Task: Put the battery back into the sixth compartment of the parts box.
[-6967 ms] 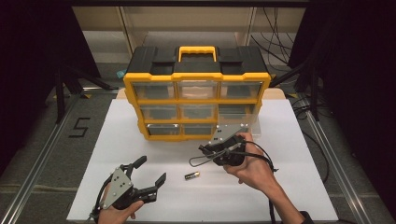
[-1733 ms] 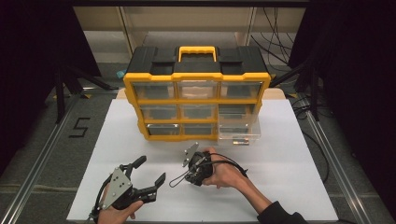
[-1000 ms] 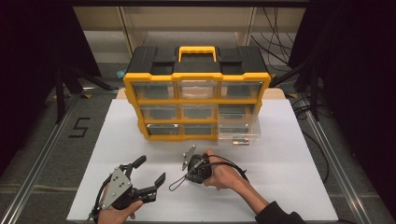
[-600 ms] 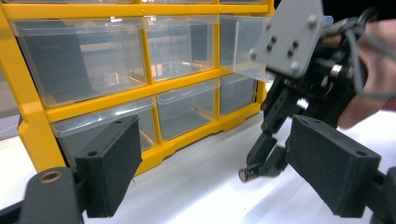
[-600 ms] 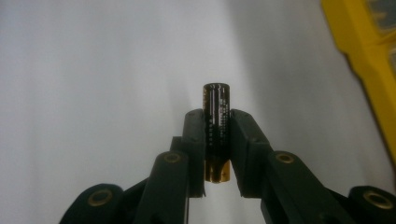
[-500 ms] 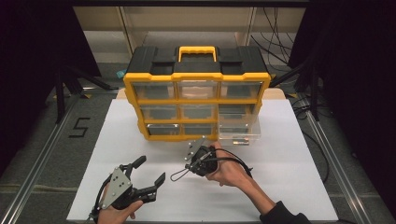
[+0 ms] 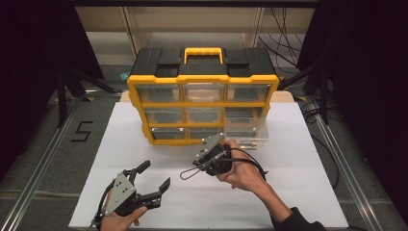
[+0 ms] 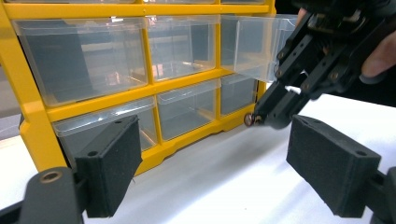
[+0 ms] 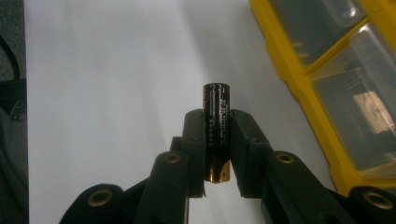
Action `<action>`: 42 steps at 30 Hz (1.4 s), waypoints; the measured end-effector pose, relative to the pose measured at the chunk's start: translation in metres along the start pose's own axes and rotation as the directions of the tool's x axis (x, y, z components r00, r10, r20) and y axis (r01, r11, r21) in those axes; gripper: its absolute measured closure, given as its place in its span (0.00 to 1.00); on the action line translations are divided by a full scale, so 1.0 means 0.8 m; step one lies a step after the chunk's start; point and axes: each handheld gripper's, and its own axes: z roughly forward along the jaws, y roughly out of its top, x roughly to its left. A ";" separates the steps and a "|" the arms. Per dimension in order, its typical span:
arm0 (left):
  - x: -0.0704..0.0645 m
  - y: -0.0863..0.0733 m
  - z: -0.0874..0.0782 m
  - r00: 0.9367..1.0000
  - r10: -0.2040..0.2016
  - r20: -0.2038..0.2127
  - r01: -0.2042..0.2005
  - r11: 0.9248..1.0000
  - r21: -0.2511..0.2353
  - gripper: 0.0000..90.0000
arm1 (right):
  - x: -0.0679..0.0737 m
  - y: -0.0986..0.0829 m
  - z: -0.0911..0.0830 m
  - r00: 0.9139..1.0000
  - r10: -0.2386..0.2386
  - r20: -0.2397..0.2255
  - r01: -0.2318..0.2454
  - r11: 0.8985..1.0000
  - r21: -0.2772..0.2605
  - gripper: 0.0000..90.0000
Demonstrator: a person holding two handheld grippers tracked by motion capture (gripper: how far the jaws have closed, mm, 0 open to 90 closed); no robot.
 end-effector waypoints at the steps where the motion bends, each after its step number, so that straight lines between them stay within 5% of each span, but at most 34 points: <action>1: 0.000 0.000 0.000 1.000 -0.001 0.000 0.001 1.000 -0.002 0.19 | 0.000 0.001 -0.003 1.000 0.001 0.005 -0.001 1.000 -0.008 0.85; 23: 0.000 0.000 0.000 1.000 0.002 0.000 -0.002 1.000 -0.001 0.19 | -0.016 0.006 -0.101 0.993 0.045 0.112 -0.022 0.980 -0.200 0.85; 42: 0.000 0.000 0.000 1.000 0.004 0.001 -0.004 1.000 -0.001 0.19 | -0.050 -0.023 -0.158 0.966 0.160 0.203 -0.098 0.954 -0.283 0.85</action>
